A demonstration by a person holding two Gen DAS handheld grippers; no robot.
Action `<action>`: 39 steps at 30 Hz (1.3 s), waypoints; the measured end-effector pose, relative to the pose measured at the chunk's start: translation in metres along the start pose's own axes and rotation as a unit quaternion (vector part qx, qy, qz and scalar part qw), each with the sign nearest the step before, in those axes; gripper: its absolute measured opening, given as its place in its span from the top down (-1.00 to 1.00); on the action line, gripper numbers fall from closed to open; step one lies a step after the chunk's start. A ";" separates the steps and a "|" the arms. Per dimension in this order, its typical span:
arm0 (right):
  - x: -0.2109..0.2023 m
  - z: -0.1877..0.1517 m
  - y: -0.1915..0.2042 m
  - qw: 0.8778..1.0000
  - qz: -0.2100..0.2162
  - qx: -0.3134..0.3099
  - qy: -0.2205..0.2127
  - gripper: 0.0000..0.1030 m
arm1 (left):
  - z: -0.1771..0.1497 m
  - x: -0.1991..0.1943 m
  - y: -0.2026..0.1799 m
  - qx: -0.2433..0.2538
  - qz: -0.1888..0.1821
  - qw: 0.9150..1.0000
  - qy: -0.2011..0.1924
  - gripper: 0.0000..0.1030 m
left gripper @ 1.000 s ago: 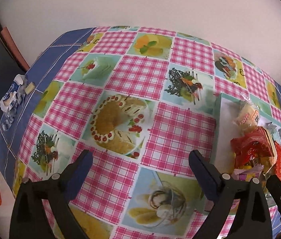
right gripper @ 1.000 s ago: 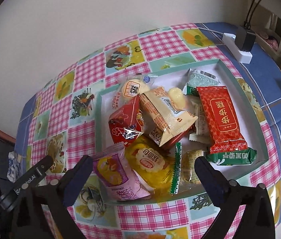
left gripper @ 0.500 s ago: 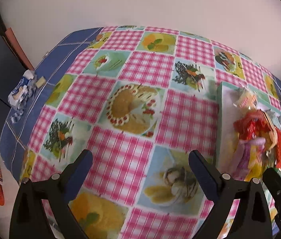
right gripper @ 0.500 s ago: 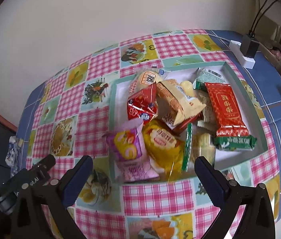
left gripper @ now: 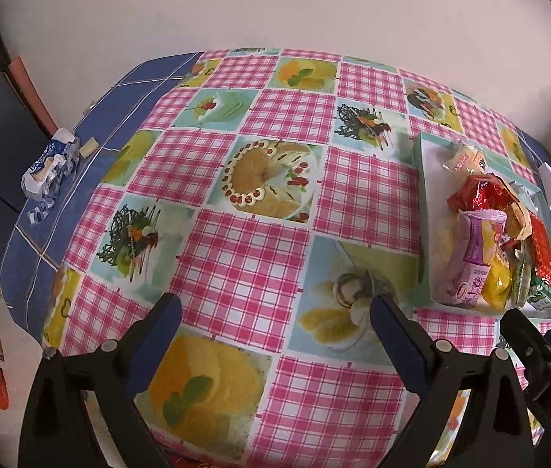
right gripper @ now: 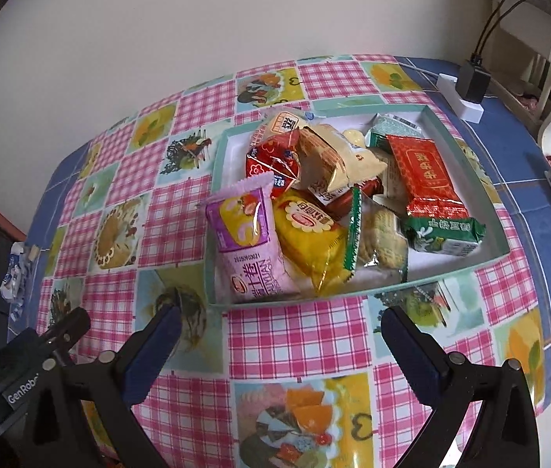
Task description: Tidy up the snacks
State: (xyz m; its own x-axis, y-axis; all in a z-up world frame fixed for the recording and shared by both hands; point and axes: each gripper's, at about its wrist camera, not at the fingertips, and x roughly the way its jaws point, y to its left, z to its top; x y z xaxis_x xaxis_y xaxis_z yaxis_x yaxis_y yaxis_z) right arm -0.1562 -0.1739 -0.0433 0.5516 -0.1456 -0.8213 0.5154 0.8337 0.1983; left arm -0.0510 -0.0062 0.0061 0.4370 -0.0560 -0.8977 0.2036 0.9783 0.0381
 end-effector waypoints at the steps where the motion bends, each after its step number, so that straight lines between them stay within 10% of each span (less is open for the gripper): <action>1: -0.001 0.000 0.000 1.000 -0.001 0.000 0.000 -1.00 | 0.000 0.000 0.001 -0.002 -0.002 1.000 0.002 -0.89; 39: -0.003 0.007 0.004 1.000 0.001 -0.010 0.000 -1.00 | 0.010 0.004 0.007 -0.024 -0.015 0.999 0.018 -0.89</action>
State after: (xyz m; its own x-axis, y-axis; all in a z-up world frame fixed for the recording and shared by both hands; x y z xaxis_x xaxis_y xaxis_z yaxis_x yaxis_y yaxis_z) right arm -0.1511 -0.1734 -0.0361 0.5530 -0.1448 -0.8205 0.5013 0.8444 0.1888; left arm -0.0391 -0.0013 0.0067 0.4002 -0.0791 -0.9130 0.1728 0.9849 -0.0096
